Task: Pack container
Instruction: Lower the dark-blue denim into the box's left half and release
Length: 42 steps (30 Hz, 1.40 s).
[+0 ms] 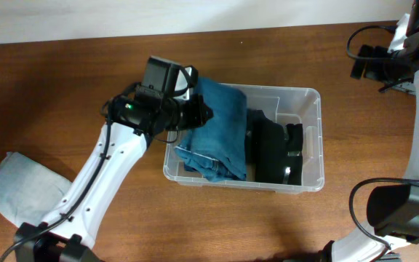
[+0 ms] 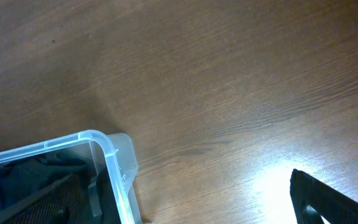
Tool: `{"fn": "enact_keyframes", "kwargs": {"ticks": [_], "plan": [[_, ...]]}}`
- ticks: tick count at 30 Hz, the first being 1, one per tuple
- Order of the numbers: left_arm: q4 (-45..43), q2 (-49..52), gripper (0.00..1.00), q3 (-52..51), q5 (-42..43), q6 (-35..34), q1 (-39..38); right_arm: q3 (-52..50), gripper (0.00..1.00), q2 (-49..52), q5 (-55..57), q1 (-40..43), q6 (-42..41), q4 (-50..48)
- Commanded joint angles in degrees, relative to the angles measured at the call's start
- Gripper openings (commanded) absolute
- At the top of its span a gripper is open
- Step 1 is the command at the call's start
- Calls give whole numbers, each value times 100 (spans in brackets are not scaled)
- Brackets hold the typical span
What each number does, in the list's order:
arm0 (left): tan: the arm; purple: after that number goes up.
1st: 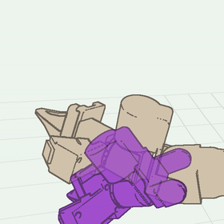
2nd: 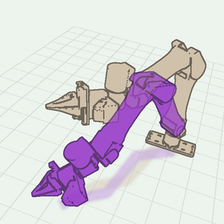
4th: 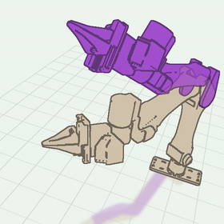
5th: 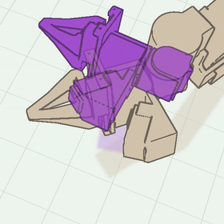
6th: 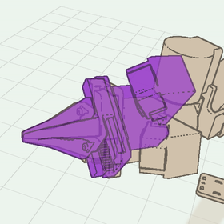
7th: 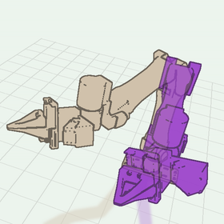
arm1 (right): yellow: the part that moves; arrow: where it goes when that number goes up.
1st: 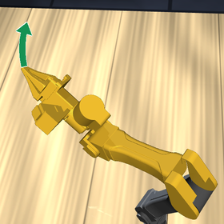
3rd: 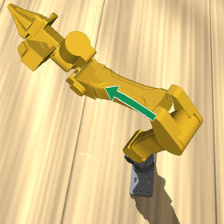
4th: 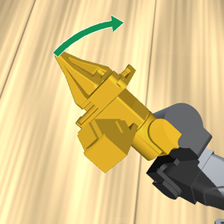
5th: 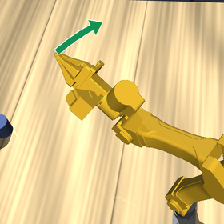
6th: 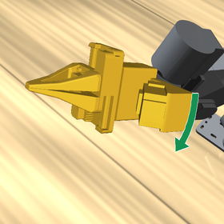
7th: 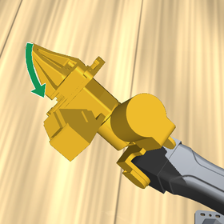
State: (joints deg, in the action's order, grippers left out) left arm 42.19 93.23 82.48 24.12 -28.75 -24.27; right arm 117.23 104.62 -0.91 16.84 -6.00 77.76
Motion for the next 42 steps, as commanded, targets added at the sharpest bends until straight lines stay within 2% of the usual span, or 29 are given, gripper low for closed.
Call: {"fn": "enact_keyframes", "kwargs": {"ticks": [1,4,8,18,19,21,22,24,25,26,30,38,40,42], "plan": [[-518,-92,1,-516,-385,-140,-13,74,99,-22,50,7,-20,-15],[-1025,-74,1,-1040,-826,-118,-13,74,99,-22,50,7,-20,-15],[-1091,-52,0,-1327,-1381,20,-13,74,98,-22,50,7,-20,-15],[-354,-52,1,-1421,-2844,481,-13,74,98,-22,50,7,-20,-15],[-328,-52,13,-1419,-2844,514,-13,74,99,-22,50,7,-20,-15],[-304,-52,74,-1421,-2844,531,-13,74,98,-22,50,7,-20,-15],[-313,-57,84,-1419,-2846,610,-13,74,98,-22,50,7,-20,-15],[-310,-61,87,-1346,-2855,1010,-13,74,98,-22,50,7,-20,-15],[-289,-70,95,-1268,-2870,1200,-13,74,98,-22,50,7,-20,-15],[-199,-81,96,-1115,-2986,1244,-13,74,98,-22,50,7,-20,-15],[190,-162,99,-533,-3458,1421,-13,74,99,-22,50,7,-20,-15],[636,-203,97,485,-3355,1561,-17,74,98,-22,50,7,-20,-15],[612,-201,89,494,-3204,1561,-63,74,98,-22,50,7,-20,-15],[612,-192,64,494,-3206,1563,-72,74,98,-22,50,7,-20,-15]]}}
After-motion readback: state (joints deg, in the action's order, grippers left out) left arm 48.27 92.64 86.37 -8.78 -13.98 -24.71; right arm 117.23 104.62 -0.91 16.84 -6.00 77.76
